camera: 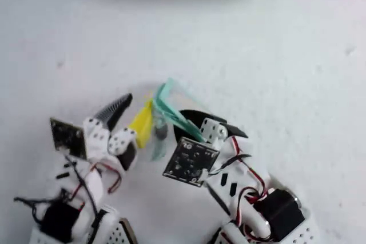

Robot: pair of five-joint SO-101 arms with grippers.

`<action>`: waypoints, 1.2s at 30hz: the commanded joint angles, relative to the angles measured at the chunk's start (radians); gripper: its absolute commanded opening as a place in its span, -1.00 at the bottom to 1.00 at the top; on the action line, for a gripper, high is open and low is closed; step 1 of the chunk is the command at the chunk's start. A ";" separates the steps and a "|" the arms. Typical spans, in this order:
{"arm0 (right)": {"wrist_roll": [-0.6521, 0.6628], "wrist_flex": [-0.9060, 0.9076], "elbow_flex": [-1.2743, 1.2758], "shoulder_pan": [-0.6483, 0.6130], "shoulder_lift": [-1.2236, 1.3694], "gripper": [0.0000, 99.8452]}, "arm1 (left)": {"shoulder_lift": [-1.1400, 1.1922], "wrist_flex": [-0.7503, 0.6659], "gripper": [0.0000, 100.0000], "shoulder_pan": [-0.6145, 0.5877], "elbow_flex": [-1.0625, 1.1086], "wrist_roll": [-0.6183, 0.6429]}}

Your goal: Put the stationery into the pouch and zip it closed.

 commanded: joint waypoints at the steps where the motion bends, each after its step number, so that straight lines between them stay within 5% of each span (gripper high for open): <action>1: 0.014 -0.028 0.009 0.044 0.030 -0.97 | -0.096 0.081 -0.59 0.054 -0.075 -0.031; 13: 0.014 -0.137 0.003 0.056 0.300 -0.97 | -0.081 -0.006 -0.59 0.042 -0.078 -0.023; 17: 0.021 -0.145 -0.015 0.064 0.323 -0.97 | -0.079 0.015 -0.58 0.120 -0.055 -0.044; 29: 0.153 0.117 -0.310 0.064 0.332 -0.97 | -0.079 0.181 -0.49 0.131 -0.130 -0.396; 36: 0.262 0.205 -0.327 0.087 0.332 -0.97 | -0.079 0.222 -0.49 0.004 -0.126 -0.560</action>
